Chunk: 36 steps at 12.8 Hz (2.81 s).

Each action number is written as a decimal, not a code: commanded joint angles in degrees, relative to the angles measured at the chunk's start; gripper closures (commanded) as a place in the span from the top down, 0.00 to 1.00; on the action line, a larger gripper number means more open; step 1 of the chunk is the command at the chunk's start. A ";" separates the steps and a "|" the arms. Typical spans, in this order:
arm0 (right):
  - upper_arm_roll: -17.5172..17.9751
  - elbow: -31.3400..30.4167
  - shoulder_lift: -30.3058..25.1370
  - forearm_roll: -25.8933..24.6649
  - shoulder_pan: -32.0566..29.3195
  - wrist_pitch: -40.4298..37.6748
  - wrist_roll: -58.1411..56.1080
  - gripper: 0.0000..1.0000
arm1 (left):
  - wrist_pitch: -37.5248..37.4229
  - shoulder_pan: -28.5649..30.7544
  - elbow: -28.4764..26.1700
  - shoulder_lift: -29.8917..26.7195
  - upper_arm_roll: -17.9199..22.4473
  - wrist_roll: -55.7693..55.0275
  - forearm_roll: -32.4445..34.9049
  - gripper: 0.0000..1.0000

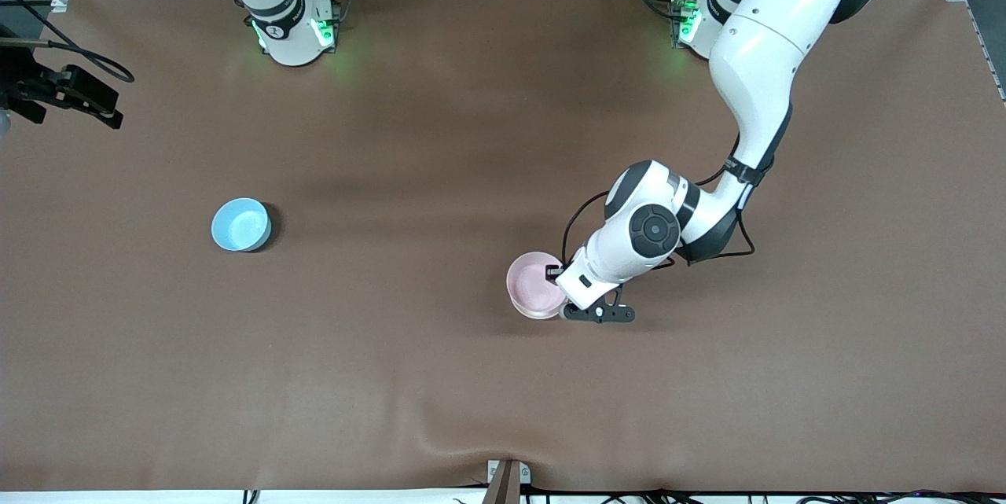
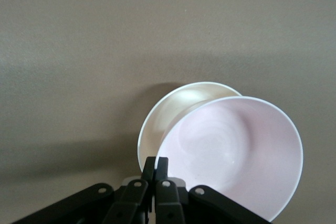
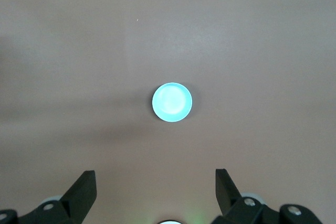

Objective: Stack pink and blue bowls on white bowl
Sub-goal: 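Carry the pink bowl with the left gripper over the white bowl, then lower the pink bowl into the white bowl and open the left gripper, then withdraw the left gripper while the right gripper reaches the blue bowl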

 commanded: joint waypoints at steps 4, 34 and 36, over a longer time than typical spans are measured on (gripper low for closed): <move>0.52 0.72 0.37 -0.42 -0.64 -0.09 0.67 1.00 | 0.39 -1.20 1.76 1.42 0.91 -1.27 0.33 1.00; 0.61 -32.76 19.52 2.74 -9.68 43.06 -11.54 1.00 | -48.75 18.75 -6.68 -49.47 12.51 8.74 -0.19 1.00; 0.61 -33.81 20.93 2.57 -12.23 45.77 -15.22 0.94 | -48.66 18.75 -6.33 -49.03 12.08 8.74 -0.28 1.00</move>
